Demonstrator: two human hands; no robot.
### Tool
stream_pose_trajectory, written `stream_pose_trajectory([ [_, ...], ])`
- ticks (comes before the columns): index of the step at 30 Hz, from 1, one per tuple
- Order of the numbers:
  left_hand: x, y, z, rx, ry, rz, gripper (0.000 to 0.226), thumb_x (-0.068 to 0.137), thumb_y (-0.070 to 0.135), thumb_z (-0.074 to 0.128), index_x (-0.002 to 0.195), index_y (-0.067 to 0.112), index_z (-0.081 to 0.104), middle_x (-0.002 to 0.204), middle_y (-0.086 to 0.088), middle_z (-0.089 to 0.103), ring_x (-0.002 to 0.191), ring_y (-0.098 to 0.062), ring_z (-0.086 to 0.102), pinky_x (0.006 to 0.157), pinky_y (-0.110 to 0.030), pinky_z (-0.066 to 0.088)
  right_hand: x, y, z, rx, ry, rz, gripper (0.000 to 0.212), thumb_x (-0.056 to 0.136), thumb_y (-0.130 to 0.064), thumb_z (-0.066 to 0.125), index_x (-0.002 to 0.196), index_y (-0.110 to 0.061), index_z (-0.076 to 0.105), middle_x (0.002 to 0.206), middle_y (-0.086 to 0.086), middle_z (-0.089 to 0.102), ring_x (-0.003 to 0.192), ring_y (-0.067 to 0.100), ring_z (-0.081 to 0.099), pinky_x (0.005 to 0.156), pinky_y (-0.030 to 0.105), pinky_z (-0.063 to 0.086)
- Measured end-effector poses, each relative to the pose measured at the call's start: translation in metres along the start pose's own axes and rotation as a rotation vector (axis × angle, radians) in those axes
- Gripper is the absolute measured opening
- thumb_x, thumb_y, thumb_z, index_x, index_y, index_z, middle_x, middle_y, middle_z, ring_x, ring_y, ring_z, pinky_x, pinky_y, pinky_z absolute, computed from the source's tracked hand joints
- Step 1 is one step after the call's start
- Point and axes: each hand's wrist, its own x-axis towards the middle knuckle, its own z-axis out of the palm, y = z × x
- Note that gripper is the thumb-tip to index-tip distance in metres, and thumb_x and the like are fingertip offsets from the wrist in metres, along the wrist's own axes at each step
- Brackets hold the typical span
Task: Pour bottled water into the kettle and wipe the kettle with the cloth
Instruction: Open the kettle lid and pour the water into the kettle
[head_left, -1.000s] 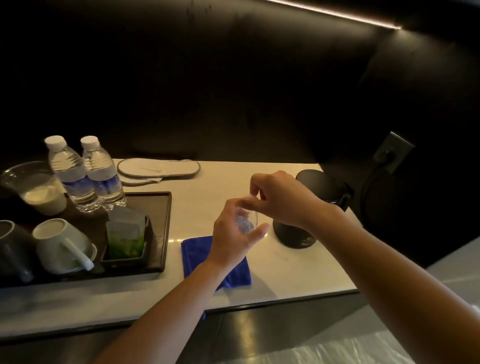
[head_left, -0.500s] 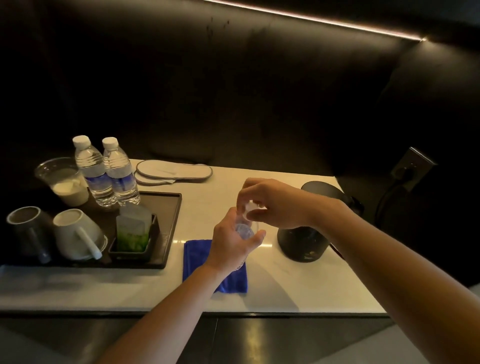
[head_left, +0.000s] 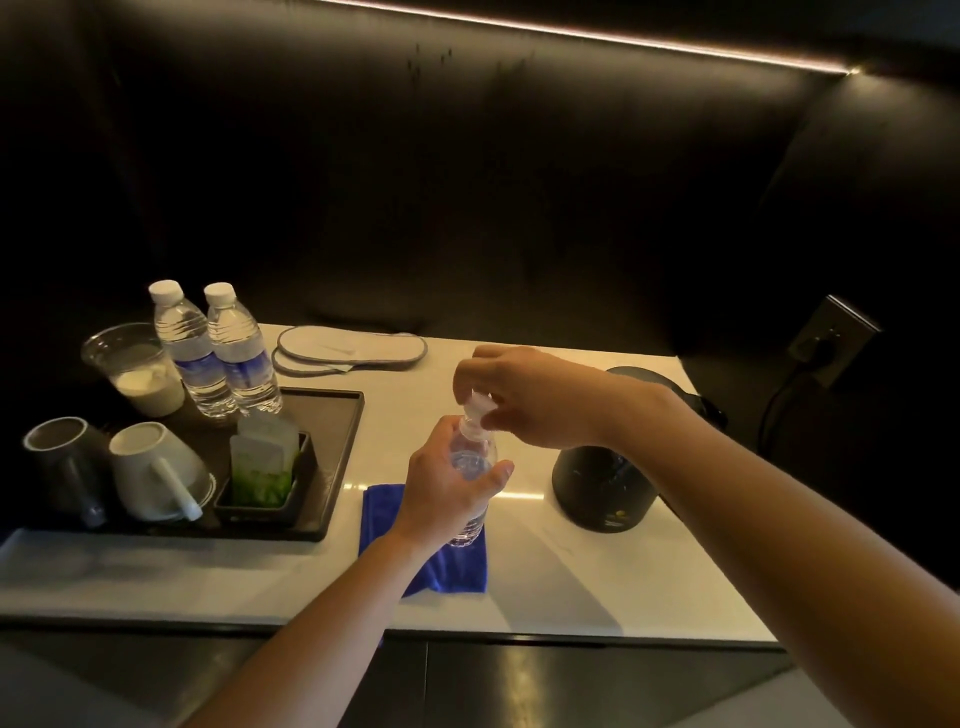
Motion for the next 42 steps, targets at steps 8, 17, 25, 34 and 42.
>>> stream_pose_trajectory([
  [8,0.0,-0.003,-0.007,0.006,-0.004,0.025,0.041,0.077,0.035,0.085,0.107,0.024,0.06,0.094,0.012,0.07,0.092,-0.008,0.069,0.079,-0.012,0.052,-0.045,0.024,0.078,0.505,0.583,0.459,0.02,0.091,-0.017,0.073,0.101,-0.023,0.057,0.089,-0.007,0.064,0.075,0.007,0.066,0.061,0.023,0.056],
  [17,-0.002,0.009,-0.015,-0.001,-0.011,0.001,0.046,0.07,0.047,0.079,0.107,0.026,0.06,0.097,0.014,0.07,0.092,-0.012,0.069,0.079,-0.017,0.054,-0.024,0.06,0.218,0.329,0.321,0.738,0.005,0.096,-0.021,0.064,0.1,-0.019,0.062,0.093,-0.004,0.057,0.084,0.014,0.055,0.064,0.023,0.038],
  [25,0.0,0.005,-0.011,0.025,-0.005,-0.004,0.04,0.078,0.021,0.088,0.107,0.022,0.061,0.096,0.012,0.07,0.093,-0.012,0.069,0.079,-0.016,0.054,-0.028,0.057,0.228,0.36,0.307,0.722,0.011,0.1,-0.03,0.061,0.109,-0.024,0.06,0.104,-0.002,0.063,0.086,0.011,0.05,0.063,0.019,0.035],
  [34,0.004,-0.003,-0.007,0.058,0.028,-0.007,0.04,0.078,0.01,0.086,0.11,0.011,0.063,0.1,-0.003,0.072,0.094,-0.008,0.07,0.078,-0.012,0.052,-0.157,0.075,0.081,0.219,1.109,0.425,0.011,0.101,-0.034,0.054,0.091,-0.032,0.058,0.08,-0.013,0.055,0.072,0.013,0.056,0.059,0.029,0.043],
  [42,0.0,-0.001,-0.001,-0.018,0.046,-0.019,0.05,0.071,0.026,0.083,0.115,0.009,0.064,0.107,-0.006,0.073,0.101,-0.02,0.07,0.086,-0.031,0.053,-0.18,0.206,0.091,1.054,0.794,0.971,0.056,0.105,-0.056,0.032,0.101,-0.015,0.069,0.095,0.001,0.076,0.103,0.025,0.067,0.093,0.041,0.046],
])
